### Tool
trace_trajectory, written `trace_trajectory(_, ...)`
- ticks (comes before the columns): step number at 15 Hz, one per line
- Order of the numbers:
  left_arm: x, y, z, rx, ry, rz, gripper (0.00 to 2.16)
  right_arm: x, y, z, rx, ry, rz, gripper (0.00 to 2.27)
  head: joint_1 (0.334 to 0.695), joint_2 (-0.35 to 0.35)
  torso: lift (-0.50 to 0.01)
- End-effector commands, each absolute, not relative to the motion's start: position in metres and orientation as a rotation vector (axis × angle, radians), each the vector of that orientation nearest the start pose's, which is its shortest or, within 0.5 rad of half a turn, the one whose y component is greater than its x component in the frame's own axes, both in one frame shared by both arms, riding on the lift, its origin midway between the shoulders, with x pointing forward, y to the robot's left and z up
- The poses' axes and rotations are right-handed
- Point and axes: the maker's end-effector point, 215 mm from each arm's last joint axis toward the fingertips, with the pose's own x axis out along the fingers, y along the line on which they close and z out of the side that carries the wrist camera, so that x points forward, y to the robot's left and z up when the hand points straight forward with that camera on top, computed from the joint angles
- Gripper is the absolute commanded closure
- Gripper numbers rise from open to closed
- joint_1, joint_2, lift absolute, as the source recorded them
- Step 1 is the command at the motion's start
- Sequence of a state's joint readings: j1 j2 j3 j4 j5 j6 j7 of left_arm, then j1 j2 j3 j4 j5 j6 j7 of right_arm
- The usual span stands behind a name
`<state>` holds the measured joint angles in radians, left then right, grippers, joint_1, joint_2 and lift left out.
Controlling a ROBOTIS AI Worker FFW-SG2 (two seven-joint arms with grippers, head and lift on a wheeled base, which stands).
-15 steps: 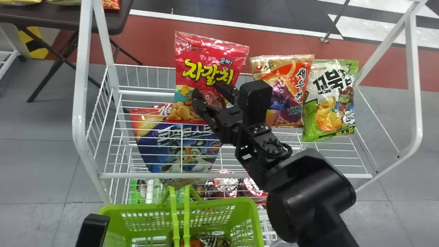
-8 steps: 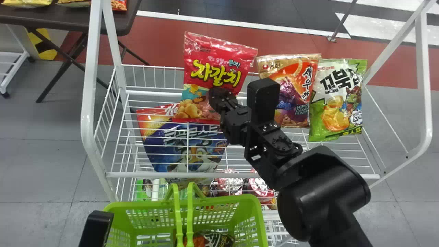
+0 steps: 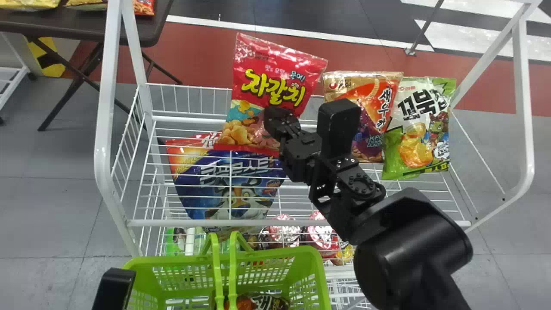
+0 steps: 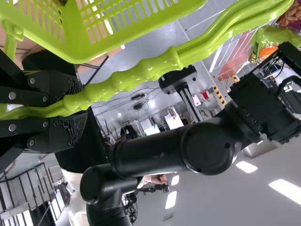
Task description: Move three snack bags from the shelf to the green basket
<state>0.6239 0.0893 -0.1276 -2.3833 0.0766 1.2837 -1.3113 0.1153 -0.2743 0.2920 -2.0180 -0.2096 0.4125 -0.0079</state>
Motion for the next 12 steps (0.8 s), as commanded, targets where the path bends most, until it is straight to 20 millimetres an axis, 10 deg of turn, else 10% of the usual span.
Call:
trace_trajectory(1, 0.139, -0.017, -0.372, -0.713, 0.971, -1.358, 1.84, 0.507, -0.094, -0.302, -0.046, 0.154, 0.399, 2.23, 0.695, -0.204, -0.043)
trace_trajectory(6, 0.141, -0.015, -0.373, -0.707, 0.971, -1.352, 1.84, 0.453, -0.113, -0.302, -0.094, 0.326, 0.430, 2.23, 0.695, -0.210, -0.043)
trace_trajectory(12, 0.143, -0.017, -0.375, -0.710, 0.968, -1.360, 1.84, 0.340, -0.181, -0.319, -0.227, 0.659, 0.432, 2.23, 0.695, -0.346, -0.043)
